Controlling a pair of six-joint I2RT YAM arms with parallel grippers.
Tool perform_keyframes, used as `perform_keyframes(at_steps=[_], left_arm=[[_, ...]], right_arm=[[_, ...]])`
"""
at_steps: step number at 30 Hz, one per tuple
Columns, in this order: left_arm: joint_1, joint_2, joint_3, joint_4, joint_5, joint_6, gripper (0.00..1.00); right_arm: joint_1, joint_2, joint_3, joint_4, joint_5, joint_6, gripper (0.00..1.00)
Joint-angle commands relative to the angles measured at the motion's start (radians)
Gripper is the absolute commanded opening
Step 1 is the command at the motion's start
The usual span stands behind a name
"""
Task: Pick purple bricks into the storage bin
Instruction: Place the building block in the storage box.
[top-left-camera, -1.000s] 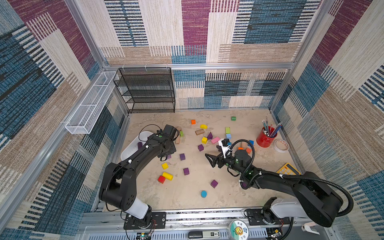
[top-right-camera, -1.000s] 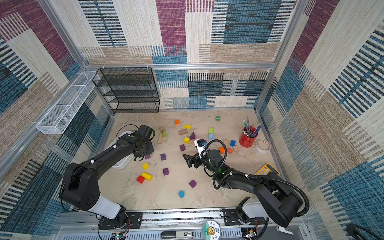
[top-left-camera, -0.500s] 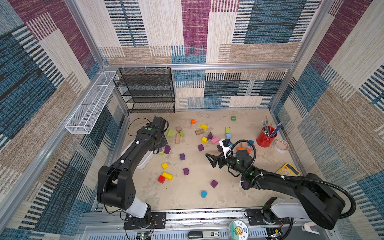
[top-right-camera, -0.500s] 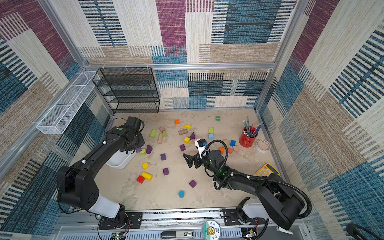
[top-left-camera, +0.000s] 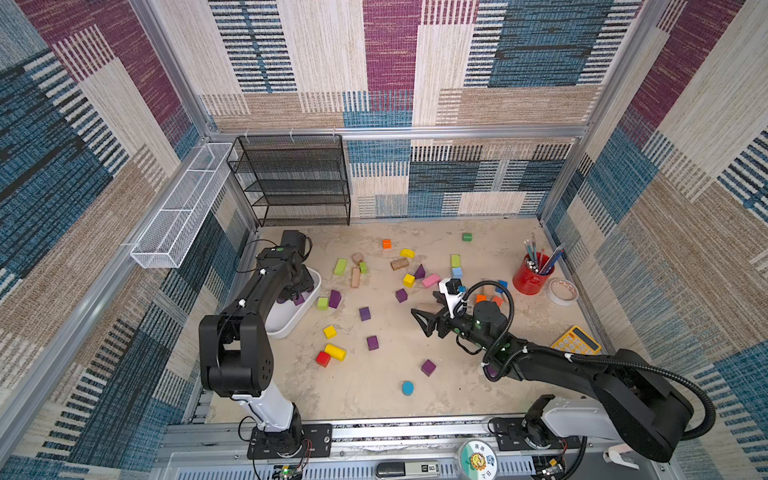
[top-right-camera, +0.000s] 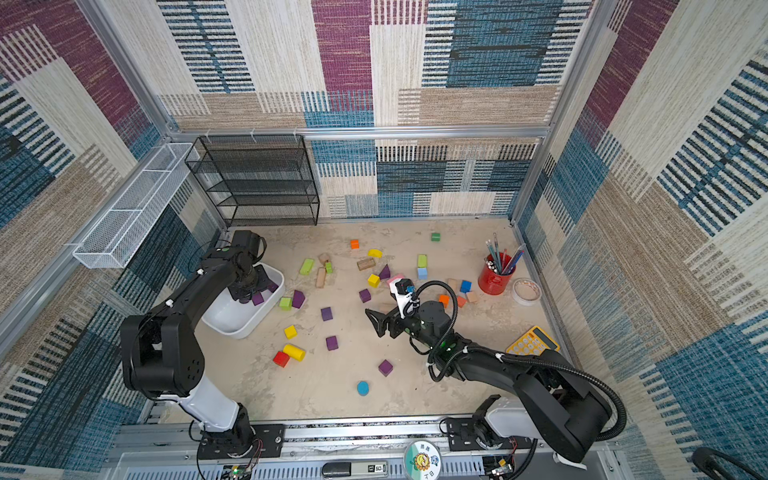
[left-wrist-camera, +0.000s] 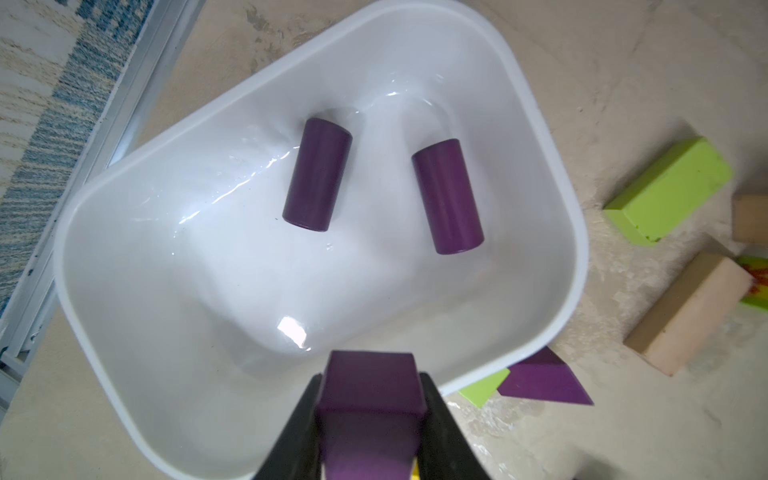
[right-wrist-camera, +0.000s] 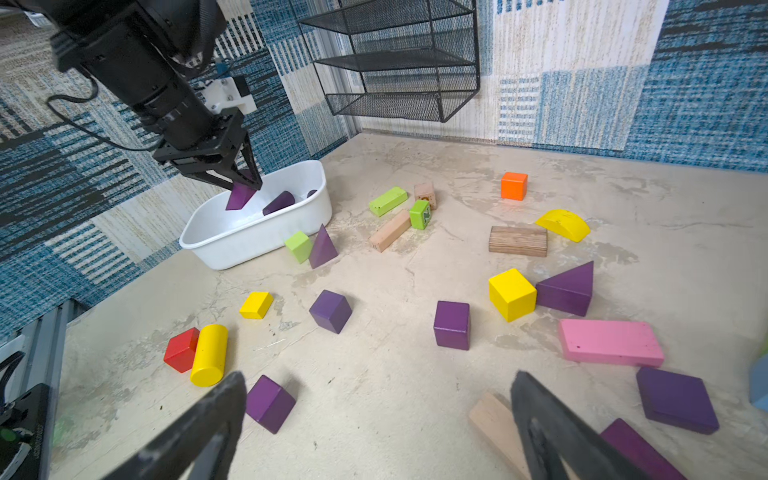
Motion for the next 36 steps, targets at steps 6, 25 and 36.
perform_keyframes(at_steps=[6, 25, 36], left_arm=[[0.059, 0.073, 0.056, 0.027, 0.051, 0.030, 0.28], [0.094, 0.263, 0.193, 0.047, 0.044, 0.102, 0.28], [0.099, 0.324, 0.220, 0.056, 0.037, 0.124, 0.29]], right_arm=[[0.026, 0.020, 0.016, 0.035, -0.029, -0.013, 0.99], [0.059, 0.063, 0.040, 0.023, -0.008, -0.040, 0.99], [0.059, 0.087, 0.048, 0.026, -0.011, -0.041, 0.99]])
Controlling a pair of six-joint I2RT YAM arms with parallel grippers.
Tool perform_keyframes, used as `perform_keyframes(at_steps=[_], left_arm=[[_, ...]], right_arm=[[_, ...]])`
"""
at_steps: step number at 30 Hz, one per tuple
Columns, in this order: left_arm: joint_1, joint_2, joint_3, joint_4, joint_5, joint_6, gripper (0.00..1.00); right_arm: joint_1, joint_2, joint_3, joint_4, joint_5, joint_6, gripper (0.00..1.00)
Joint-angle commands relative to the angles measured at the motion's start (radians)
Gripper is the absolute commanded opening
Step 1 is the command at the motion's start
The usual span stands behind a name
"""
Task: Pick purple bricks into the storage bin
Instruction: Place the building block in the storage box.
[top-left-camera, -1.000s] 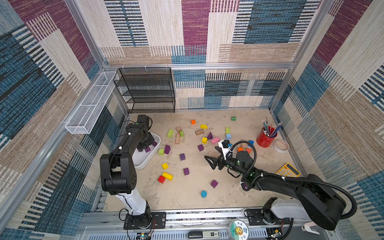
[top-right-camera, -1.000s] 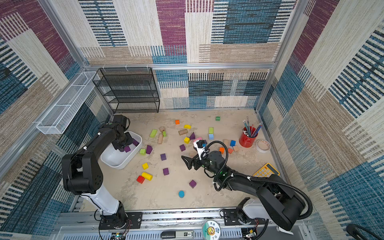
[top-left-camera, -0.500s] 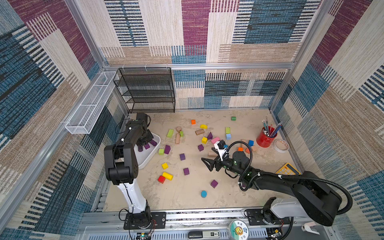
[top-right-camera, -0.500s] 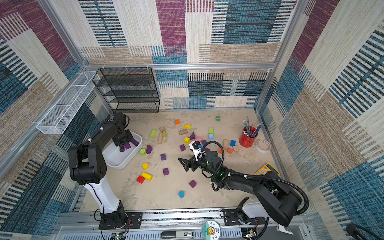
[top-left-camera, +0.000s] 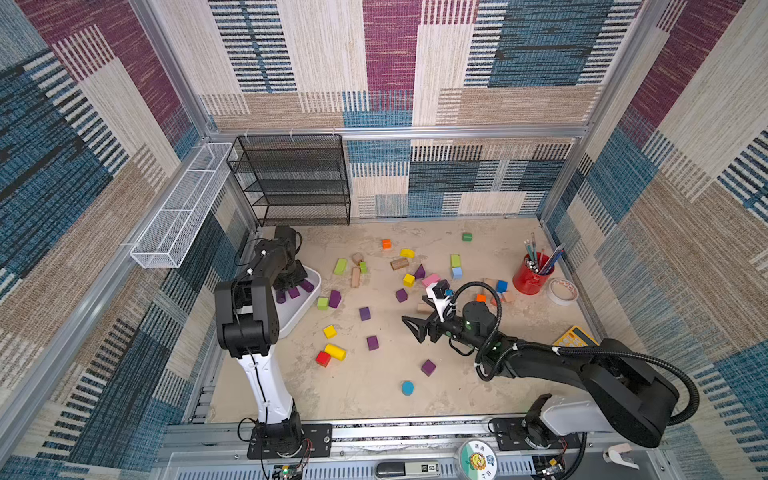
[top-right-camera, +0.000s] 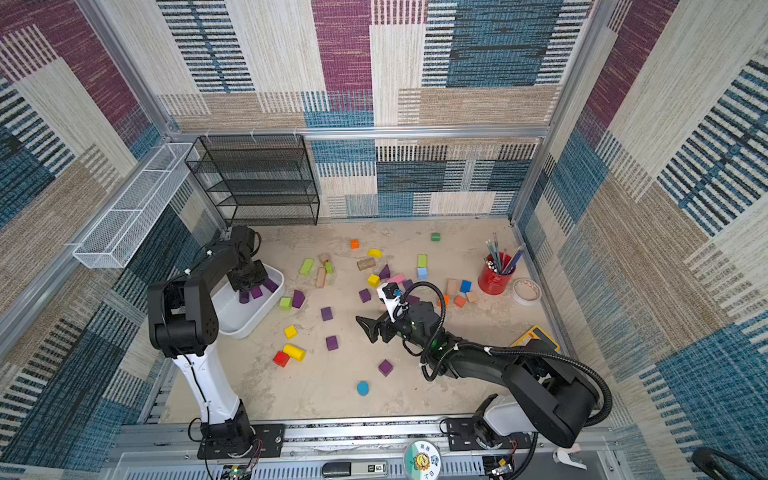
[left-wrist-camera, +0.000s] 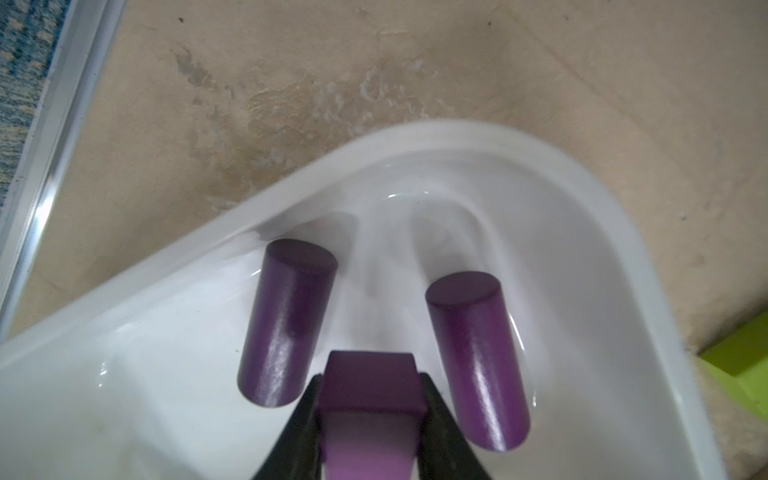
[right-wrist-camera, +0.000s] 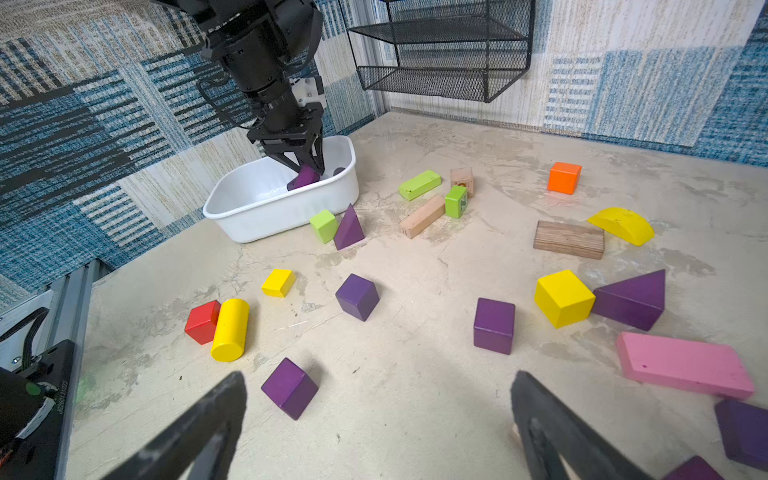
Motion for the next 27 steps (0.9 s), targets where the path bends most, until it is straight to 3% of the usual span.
perform_keyframes(at_steps=[1, 12, 19, 27], left_arm=[[0.003, 0.019, 0.011, 0.006, -0.012, 0.027, 0.29], [0.018, 0.064, 0.021, 0.007, -0.014, 0.043, 0.30], [0.019, 0.046, 0.021, 0.004, -0.001, 0.053, 0.42], [0.013, -0.068, -0.001, 0.003, 0.044, 0.054, 0.52]], right_arm=[[0.002, 0.007, 0.008, 0.019, 0.004, -0.003, 1.00], [0.003, 0.031, 0.017, 0.024, -0.002, -0.003, 1.00], [0.003, 0.038, 0.021, 0.025, -0.005, -0.001, 1.00], [0.004, 0.038, 0.022, 0.024, -0.009, 0.000, 1.00]])
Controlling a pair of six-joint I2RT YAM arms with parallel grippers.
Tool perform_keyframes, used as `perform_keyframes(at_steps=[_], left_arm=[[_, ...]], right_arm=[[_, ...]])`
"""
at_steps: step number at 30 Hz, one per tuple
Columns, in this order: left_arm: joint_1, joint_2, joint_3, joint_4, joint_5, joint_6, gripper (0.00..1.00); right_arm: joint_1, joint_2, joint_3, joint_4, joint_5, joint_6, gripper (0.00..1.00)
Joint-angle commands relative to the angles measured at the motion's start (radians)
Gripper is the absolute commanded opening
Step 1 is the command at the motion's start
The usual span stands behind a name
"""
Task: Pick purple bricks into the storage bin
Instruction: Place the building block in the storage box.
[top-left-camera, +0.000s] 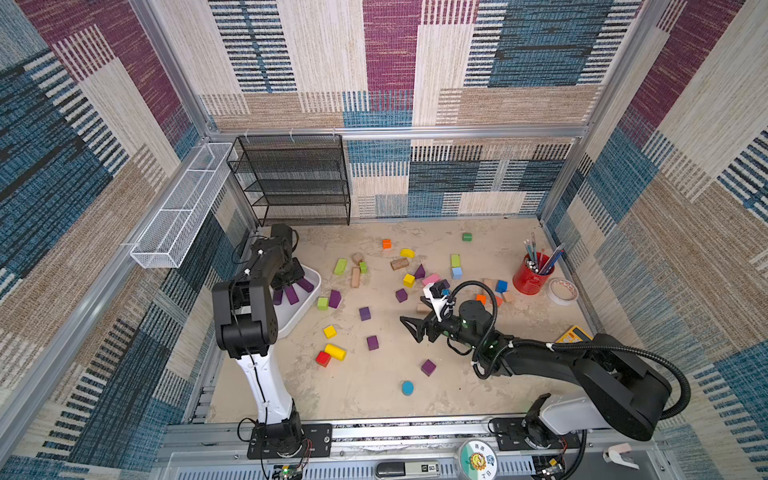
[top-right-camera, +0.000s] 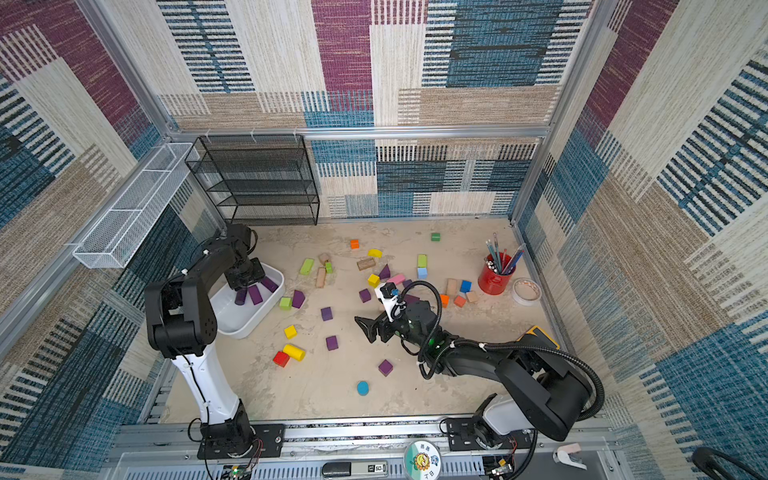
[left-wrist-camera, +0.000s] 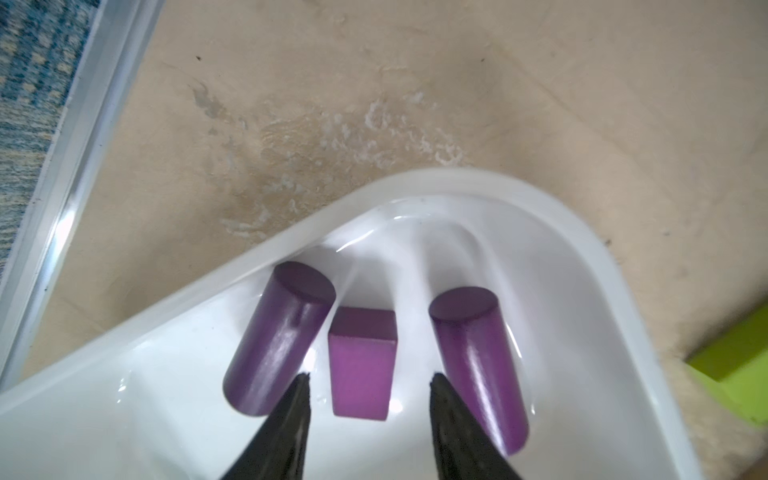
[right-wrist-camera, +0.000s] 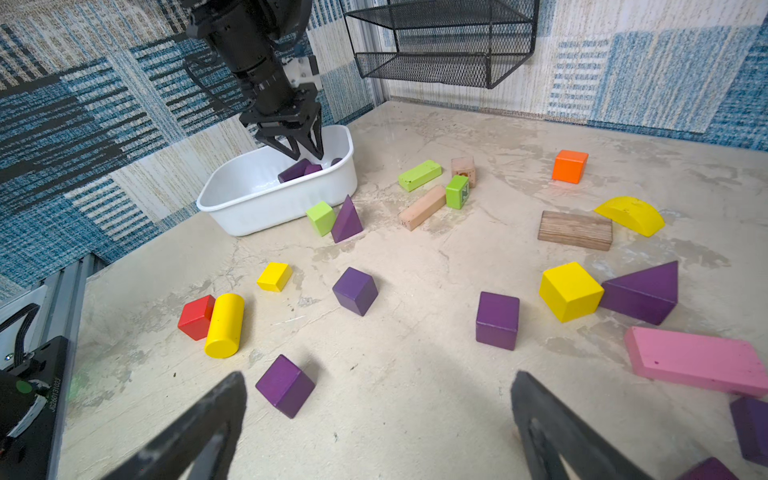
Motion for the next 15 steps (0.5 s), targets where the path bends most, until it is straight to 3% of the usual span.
perform_keyframes(at_steps=[1, 8, 15], left_arm=[[-0.006, -0.054, -0.017, -0.001, 0.024, 0.025, 0.53], [-0.051, -0.179, -0.070, -0.002, 0.036, 0.051, 0.64], [-0.141, -0.277, -0.108, -0.003, 0.026, 0.097, 0.68]], right_arm=[[0.003, -0.005, 0.006, 0.022, -0.006, 0.001, 0.99], [0.002, -0.025, -0.001, 0.020, -0.004, 0.000, 1.00], [0.003, -0.057, -0.013, 0.020, 0.007, 0.002, 1.00]])
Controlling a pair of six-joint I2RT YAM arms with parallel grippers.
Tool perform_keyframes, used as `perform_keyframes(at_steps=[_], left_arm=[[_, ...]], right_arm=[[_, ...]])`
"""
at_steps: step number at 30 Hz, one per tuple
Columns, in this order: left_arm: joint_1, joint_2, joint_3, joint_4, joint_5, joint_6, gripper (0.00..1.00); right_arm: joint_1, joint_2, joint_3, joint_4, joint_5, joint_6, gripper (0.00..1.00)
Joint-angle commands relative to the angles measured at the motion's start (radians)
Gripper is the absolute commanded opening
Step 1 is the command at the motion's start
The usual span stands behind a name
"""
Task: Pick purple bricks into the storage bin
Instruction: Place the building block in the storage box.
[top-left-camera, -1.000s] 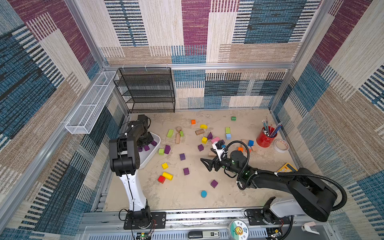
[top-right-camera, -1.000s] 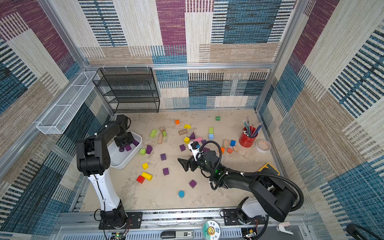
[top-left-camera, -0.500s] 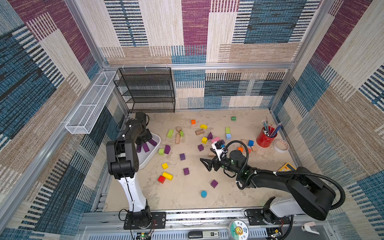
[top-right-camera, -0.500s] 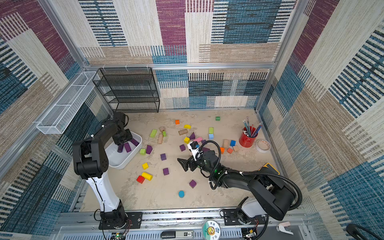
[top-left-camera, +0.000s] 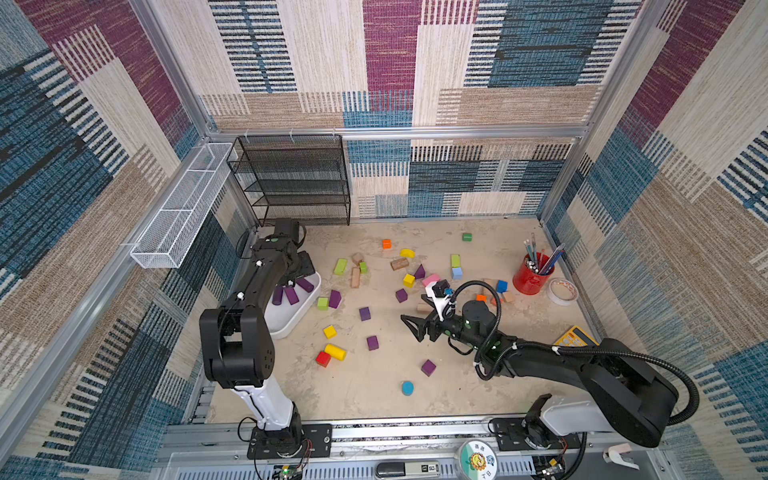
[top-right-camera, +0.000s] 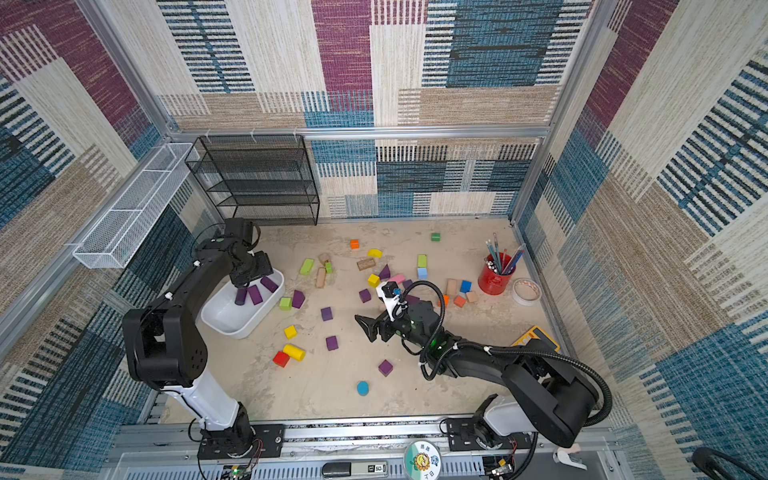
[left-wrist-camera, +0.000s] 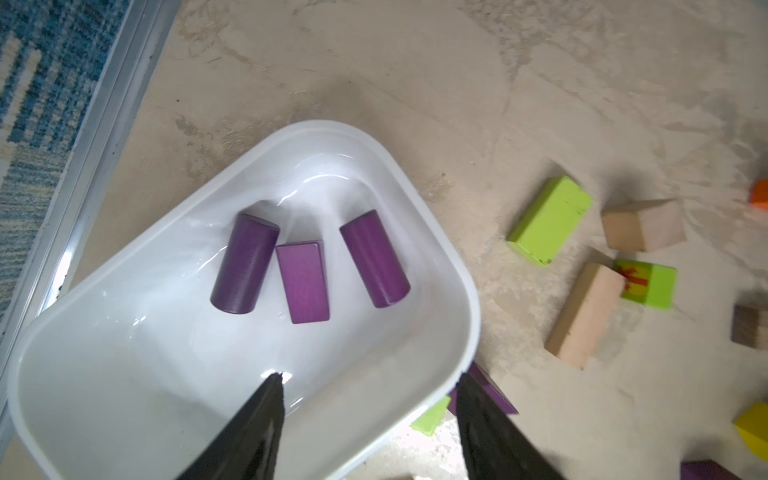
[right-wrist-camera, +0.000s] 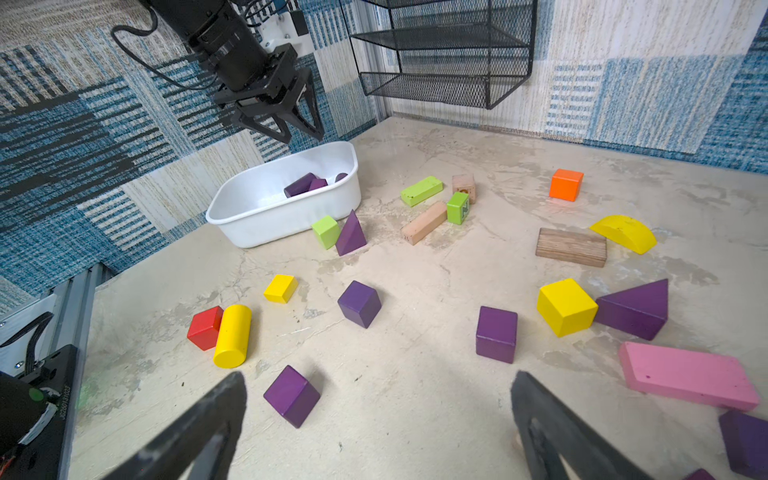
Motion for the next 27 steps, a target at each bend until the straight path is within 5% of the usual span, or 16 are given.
perform_keyframes(at_steps=[1, 16, 27], left_arm=[[-0.041, -0.044, -0.014, -0.009, -0.009, 0.060, 0.69], [-0.285, -0.191, -0.148, 0.005, -0.045, 0.327, 0.71], [-0.344, -0.184, -0.242, 0.081, 0.043, 0.397, 0.79]], right_arm=[[0.002, -0.013, -0.006, 0.020, 0.006, 0.001, 0.99], [0.002, -0.022, -0.015, 0.028, 0.027, 0.003, 1.00], [0.003, 0.013, -0.015, 0.040, 0.053, -0.001, 1.00]])
